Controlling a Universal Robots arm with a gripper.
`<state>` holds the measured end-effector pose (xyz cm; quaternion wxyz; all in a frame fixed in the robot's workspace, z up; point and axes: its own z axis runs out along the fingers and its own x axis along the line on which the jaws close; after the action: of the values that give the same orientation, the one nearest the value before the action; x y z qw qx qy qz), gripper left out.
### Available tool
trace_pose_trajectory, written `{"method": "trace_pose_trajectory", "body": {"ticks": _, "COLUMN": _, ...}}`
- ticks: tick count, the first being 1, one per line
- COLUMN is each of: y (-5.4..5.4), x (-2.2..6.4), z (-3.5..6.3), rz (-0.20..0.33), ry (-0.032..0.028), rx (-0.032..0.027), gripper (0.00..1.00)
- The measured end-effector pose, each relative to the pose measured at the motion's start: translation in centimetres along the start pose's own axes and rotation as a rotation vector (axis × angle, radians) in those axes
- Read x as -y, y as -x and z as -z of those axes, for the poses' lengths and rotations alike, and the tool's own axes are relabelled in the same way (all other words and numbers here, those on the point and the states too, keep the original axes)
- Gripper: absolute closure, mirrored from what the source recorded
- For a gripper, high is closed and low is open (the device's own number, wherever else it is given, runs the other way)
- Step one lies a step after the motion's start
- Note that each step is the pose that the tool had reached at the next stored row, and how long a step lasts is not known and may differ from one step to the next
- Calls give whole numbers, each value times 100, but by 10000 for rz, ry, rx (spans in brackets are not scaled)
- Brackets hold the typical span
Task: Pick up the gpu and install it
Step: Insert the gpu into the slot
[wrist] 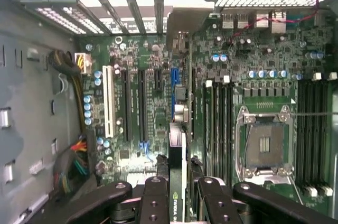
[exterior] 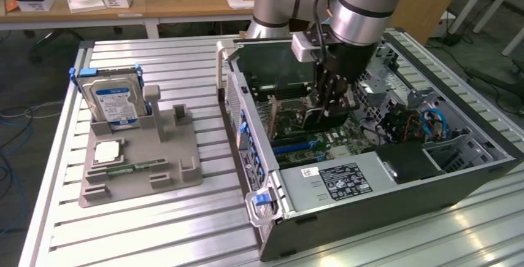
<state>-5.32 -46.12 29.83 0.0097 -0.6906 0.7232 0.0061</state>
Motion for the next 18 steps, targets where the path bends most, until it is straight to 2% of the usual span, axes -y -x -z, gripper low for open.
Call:
{"method": "trace_pose_trajectory", "body": {"ticks": 5, "y": 0, "x": -49, "z": -59, "rz": -8, "ry": 36, "rx": -61, "gripper": 74}}
{"method": "trace_pose_trajectory", "body": {"ticks": 8, "y": -3, "x": -88, "z": -110, "rz": -8, "ry": 54, "rx": -79, "gripper": 74}}
{"method": "trace_pose_trajectory", "body": {"ticks": 13, "y": -11, "x": -93, "z": -158, "rz": -8, "ry": 55, "rx": -90, "gripper": 74}}
{"method": "trace_pose_trajectory", "body": {"ticks": 18, "y": -13, "x": -95, "z": -228, "rz": -8, "ry": 53, "rx": -167, "gripper": 74}}
